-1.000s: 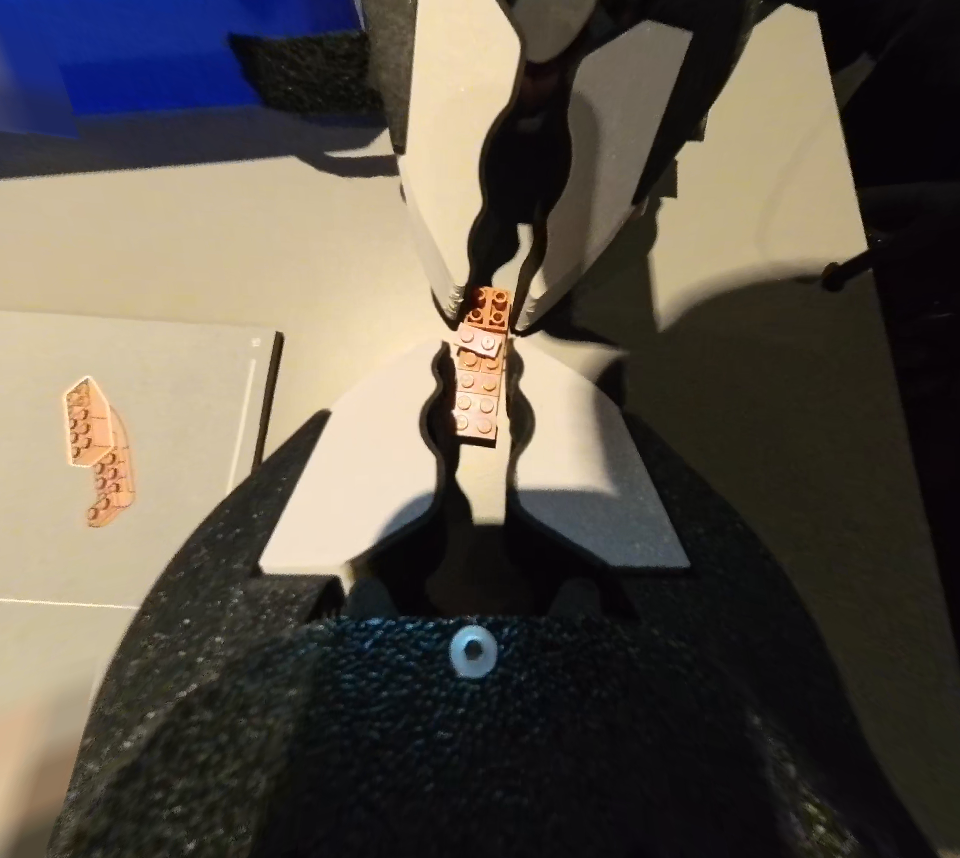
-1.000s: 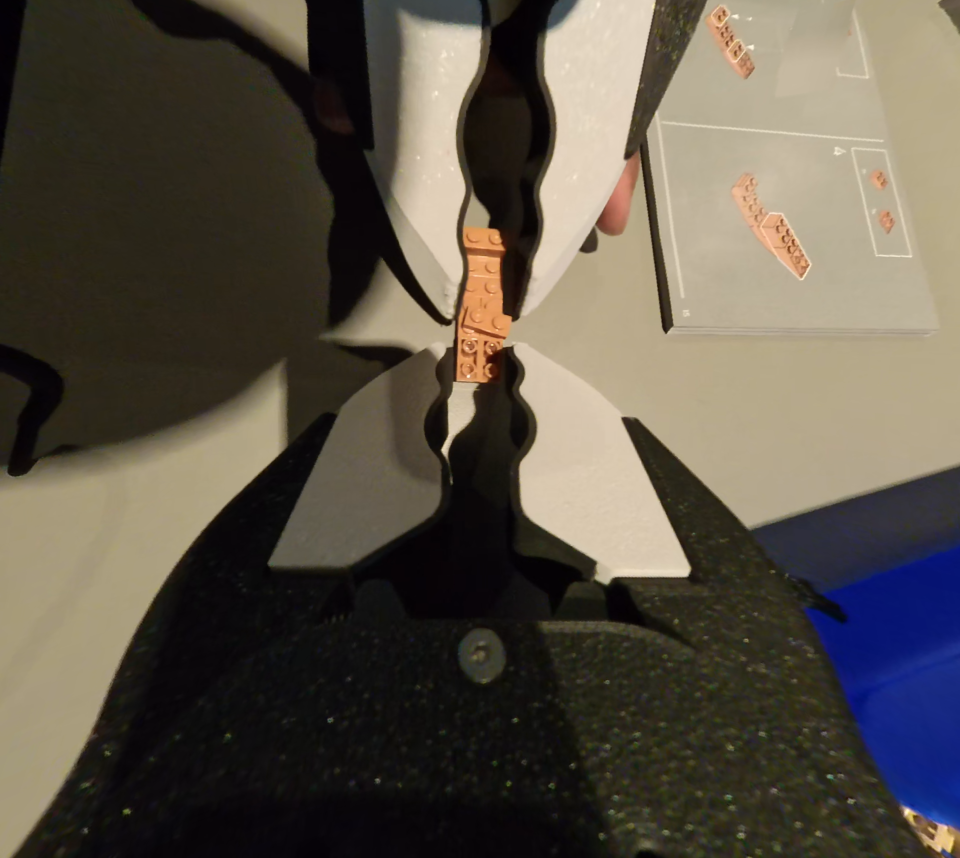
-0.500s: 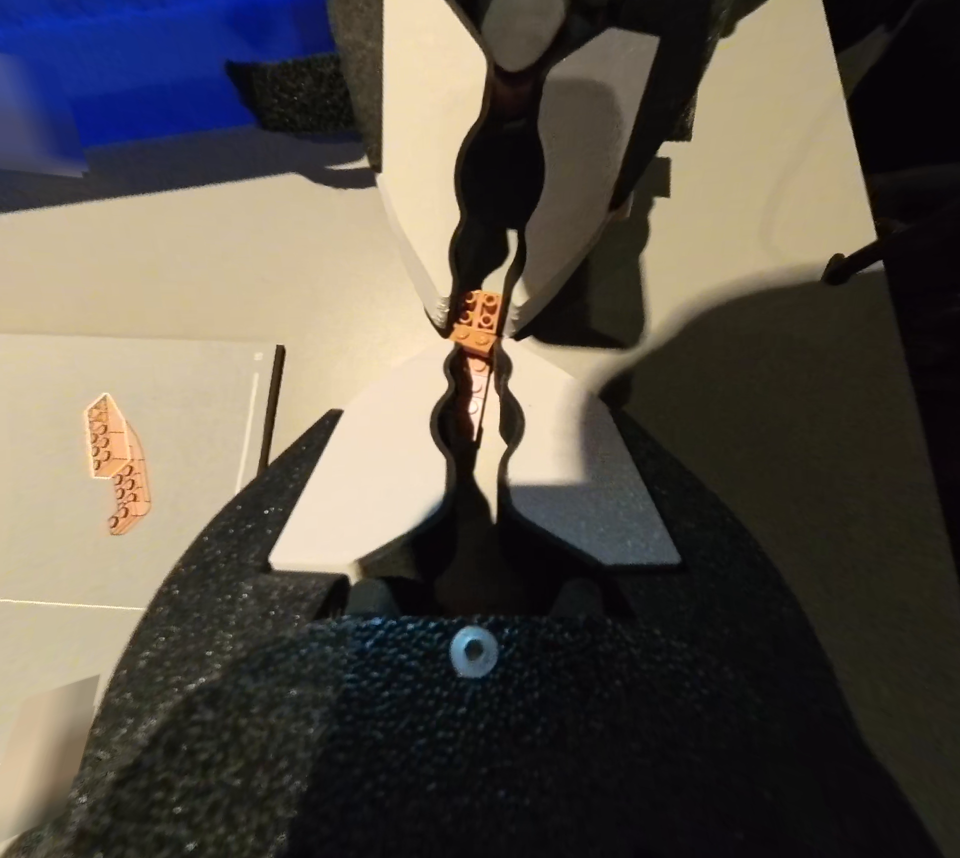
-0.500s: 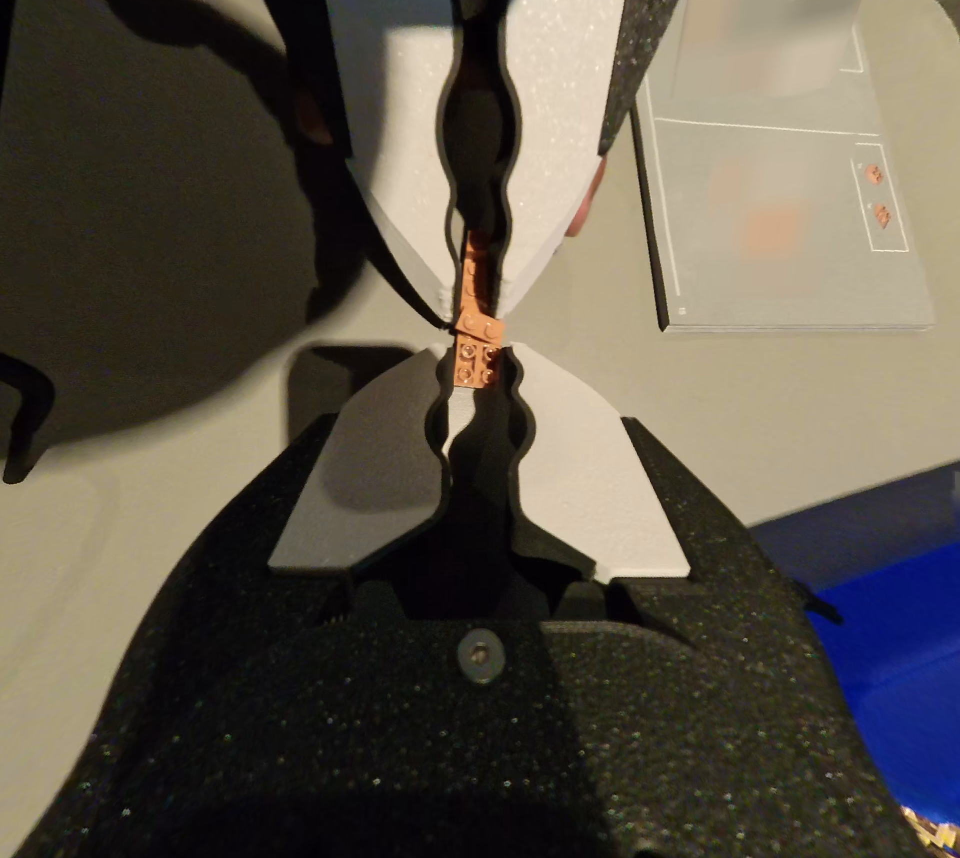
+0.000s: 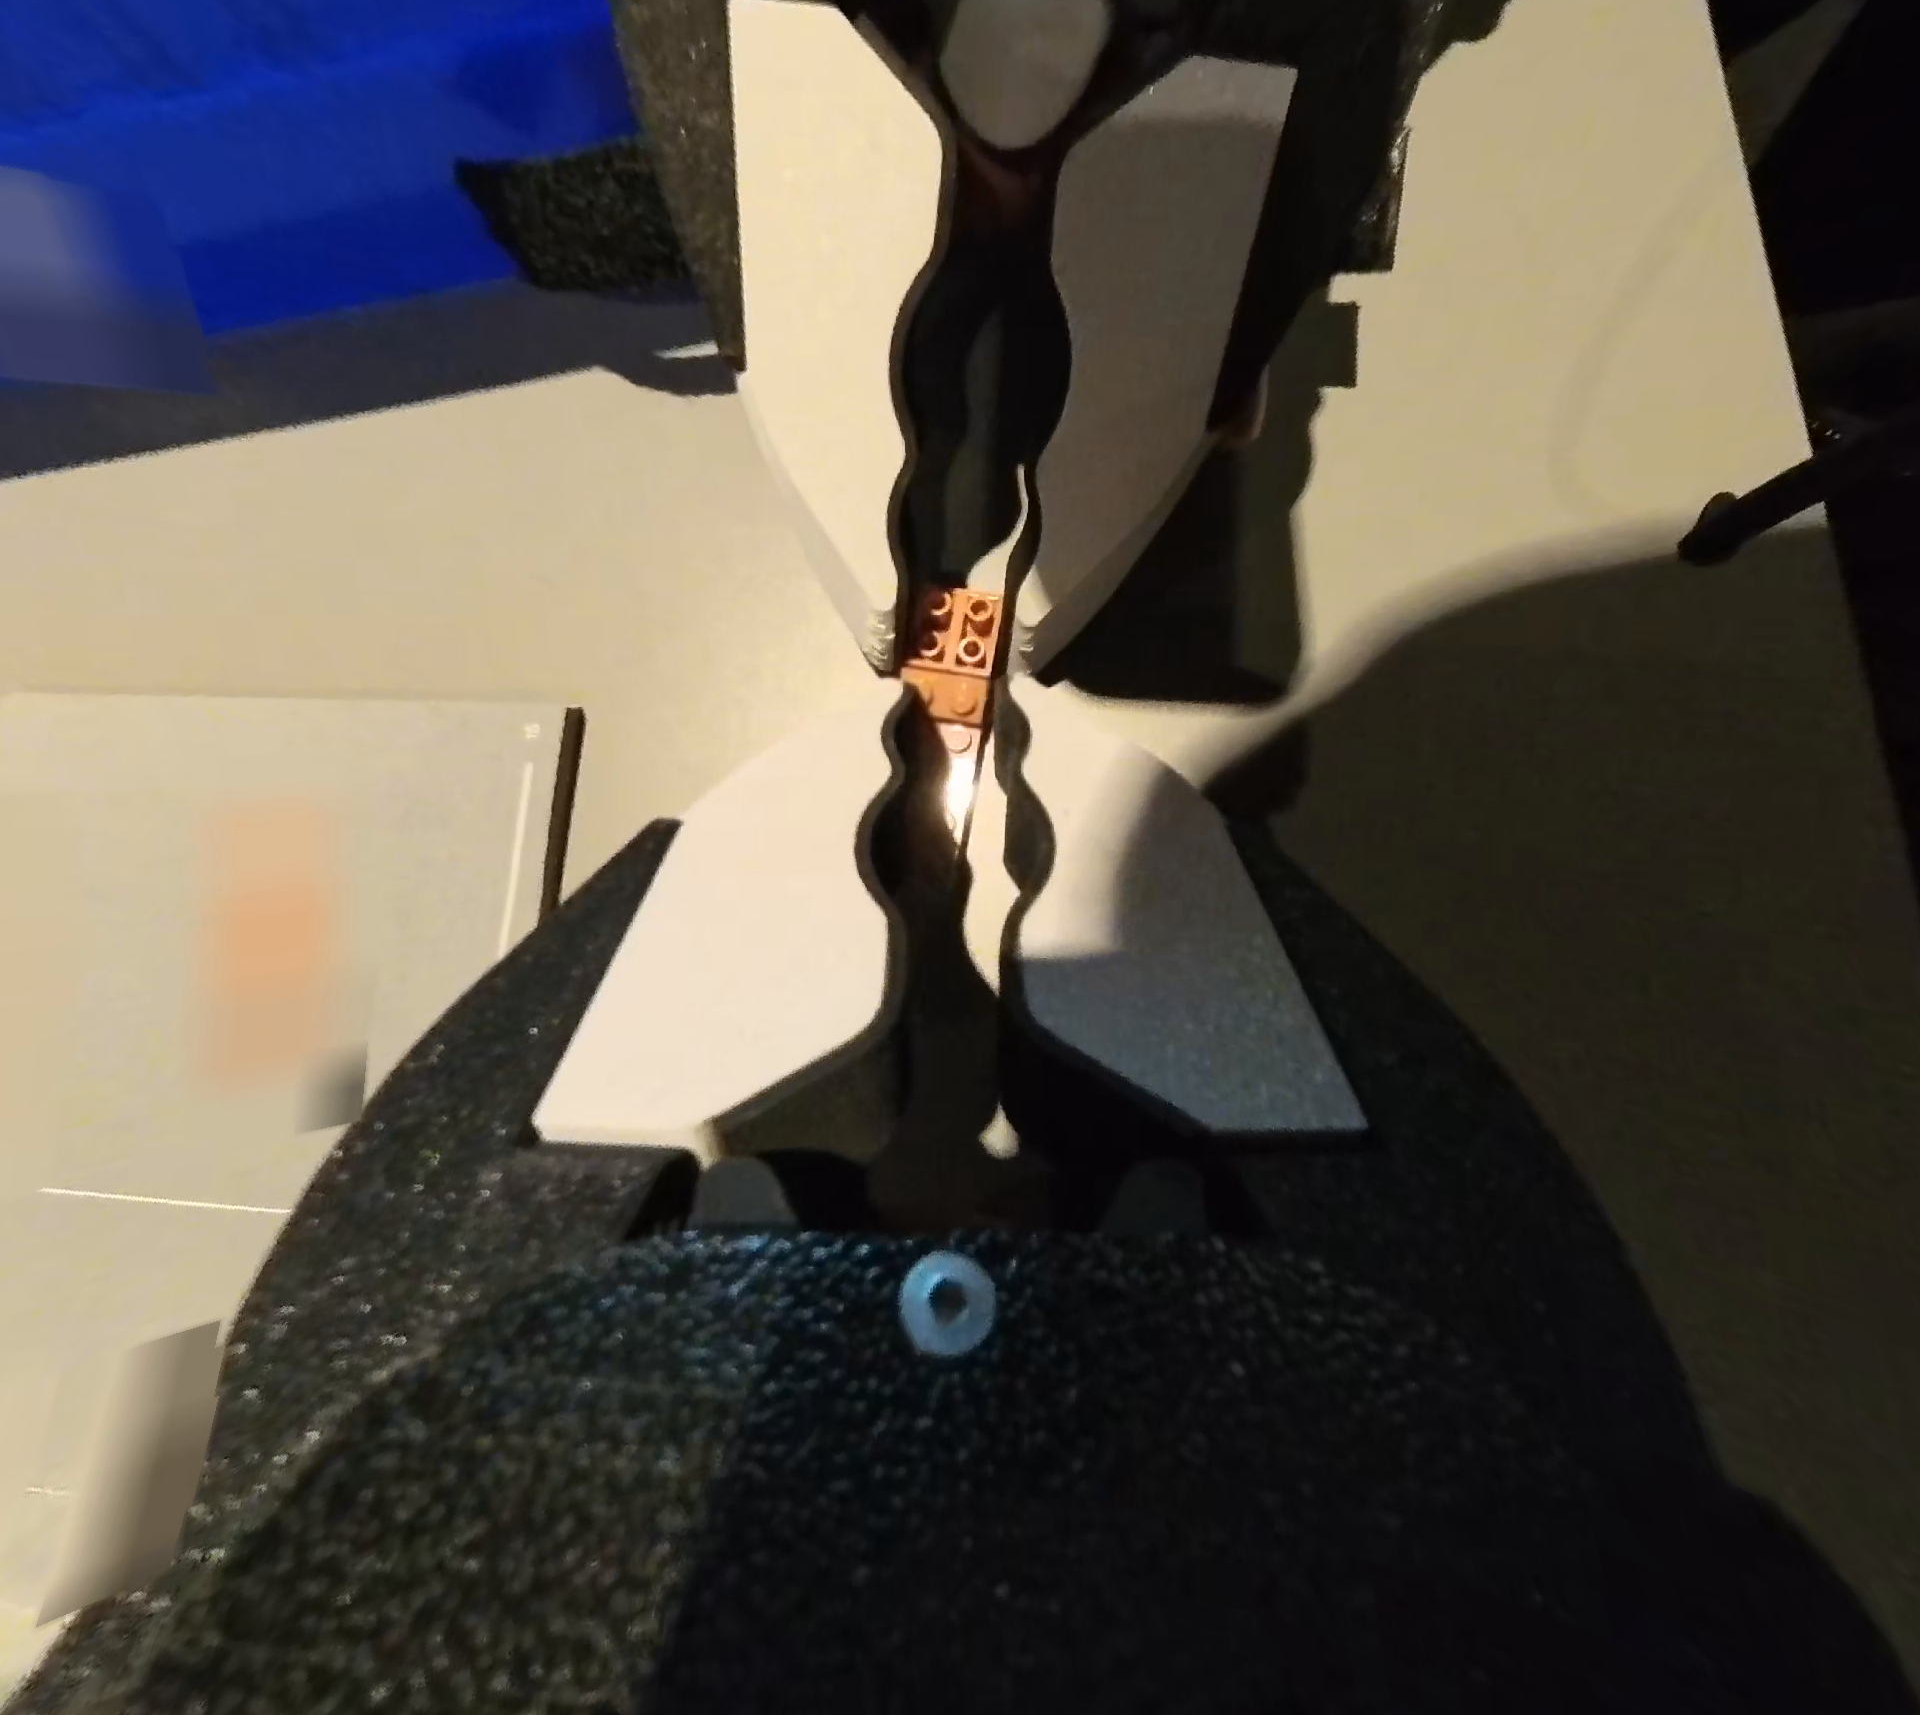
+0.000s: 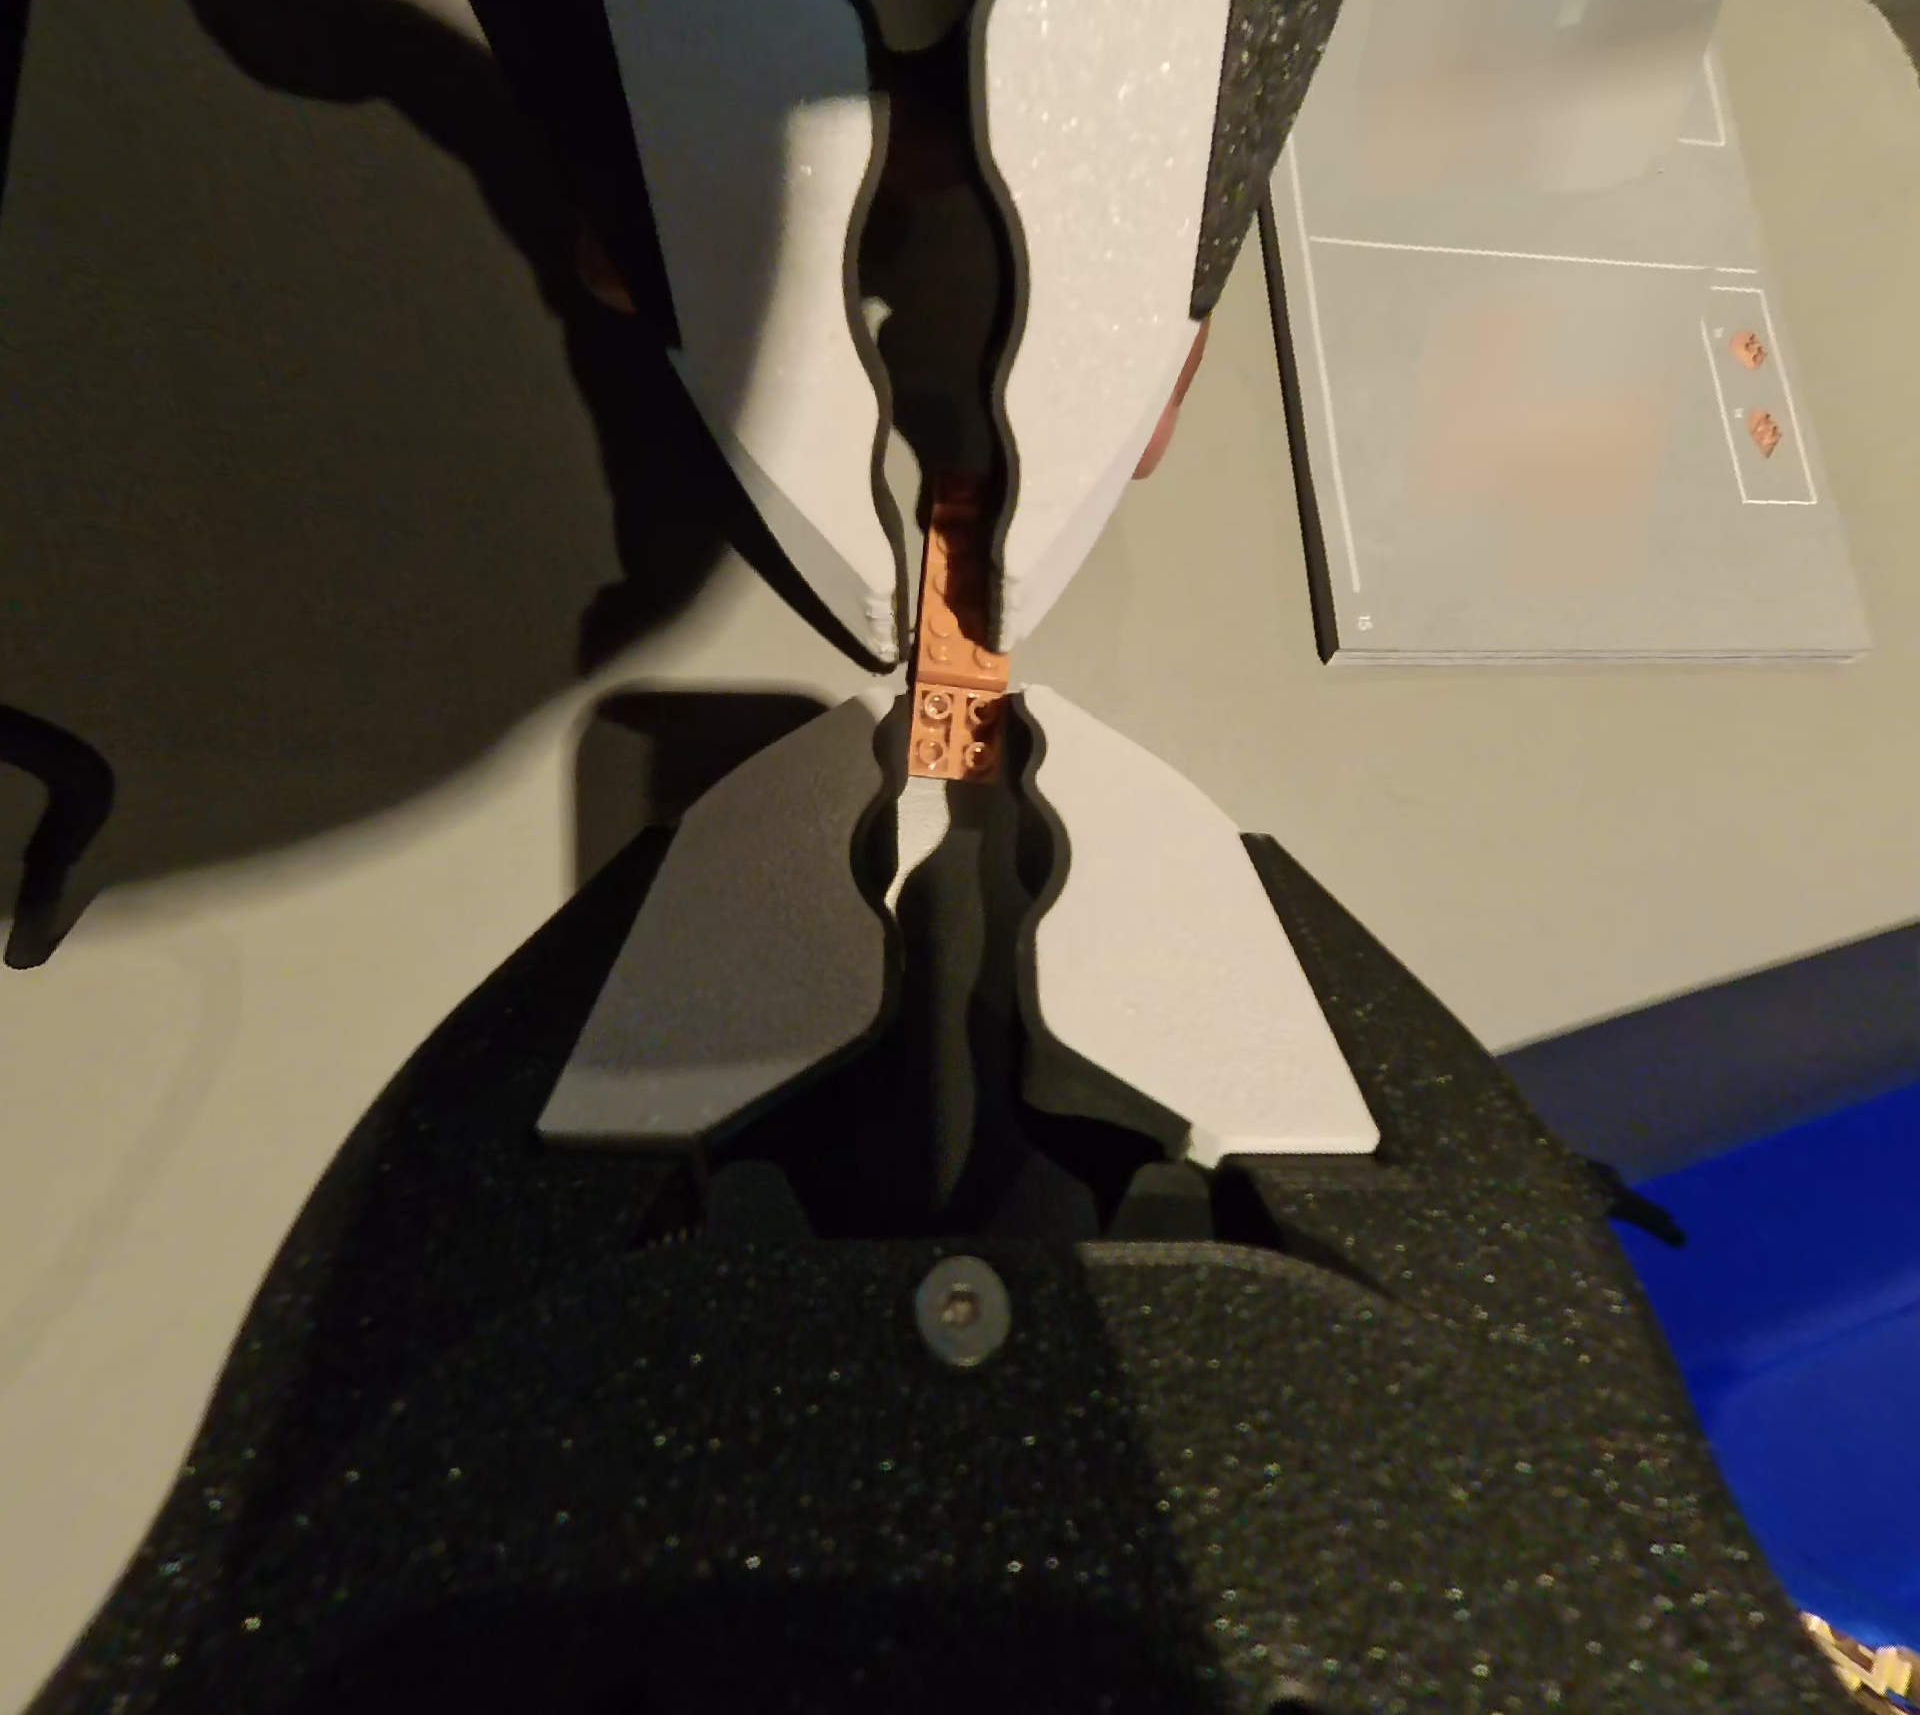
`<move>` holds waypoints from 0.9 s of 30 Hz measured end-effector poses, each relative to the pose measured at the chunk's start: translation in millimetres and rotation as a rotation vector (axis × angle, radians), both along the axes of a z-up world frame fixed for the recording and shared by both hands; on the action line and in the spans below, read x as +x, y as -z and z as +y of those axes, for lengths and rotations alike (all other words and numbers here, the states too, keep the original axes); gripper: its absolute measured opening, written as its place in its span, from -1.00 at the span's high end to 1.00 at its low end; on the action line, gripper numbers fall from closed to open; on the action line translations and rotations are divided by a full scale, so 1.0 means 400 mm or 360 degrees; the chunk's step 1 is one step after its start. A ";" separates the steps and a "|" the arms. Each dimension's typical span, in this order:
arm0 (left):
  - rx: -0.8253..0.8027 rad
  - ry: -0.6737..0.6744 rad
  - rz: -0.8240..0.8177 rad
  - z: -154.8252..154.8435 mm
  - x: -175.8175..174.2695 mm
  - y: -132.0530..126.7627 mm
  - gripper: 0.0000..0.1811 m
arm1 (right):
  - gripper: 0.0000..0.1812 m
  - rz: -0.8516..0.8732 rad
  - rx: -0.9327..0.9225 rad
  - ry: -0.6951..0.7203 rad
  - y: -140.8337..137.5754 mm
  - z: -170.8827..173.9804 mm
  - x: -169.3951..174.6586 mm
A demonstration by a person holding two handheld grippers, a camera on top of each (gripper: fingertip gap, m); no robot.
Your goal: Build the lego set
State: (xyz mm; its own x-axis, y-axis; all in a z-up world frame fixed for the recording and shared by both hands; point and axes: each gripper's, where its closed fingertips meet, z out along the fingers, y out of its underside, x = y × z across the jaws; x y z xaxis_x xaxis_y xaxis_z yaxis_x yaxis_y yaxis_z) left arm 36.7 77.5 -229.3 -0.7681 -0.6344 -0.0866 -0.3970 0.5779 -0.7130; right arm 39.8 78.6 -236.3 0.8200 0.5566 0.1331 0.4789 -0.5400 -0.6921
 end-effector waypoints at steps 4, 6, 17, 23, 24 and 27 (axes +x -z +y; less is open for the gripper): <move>-0.0006 -0.0002 0.0003 0.000 0.001 0.002 0.86 | 0.81 -0.0001 0.0002 0.0001 0.000 0.000 0.000; -0.0004 -0.0010 -0.0004 0.004 0.002 0.000 0.86 | 0.81 -0.0003 0.0005 0.0001 -0.001 0.000 0.000; 0.0015 -0.0007 -0.0022 0.003 0.002 -0.002 0.87 | 0.80 -0.0006 0.0009 0.0009 -0.001 0.001 0.002; 0.0009 0.0016 -0.0001 -0.003 -0.005 -0.001 0.88 | 0.80 -0.0006 0.0008 0.0008 -0.001 0.002 0.002; 0.0014 0.0018 0.0000 -0.004 -0.005 0.002 0.88 | 0.80 -0.0007 0.0009 0.0008 -0.001 0.003 0.003; 0.0003 0.0023 0.0000 -0.011 -0.005 0.002 0.88 | 0.80 -0.0008 0.0010 0.0007 -0.001 0.003 0.003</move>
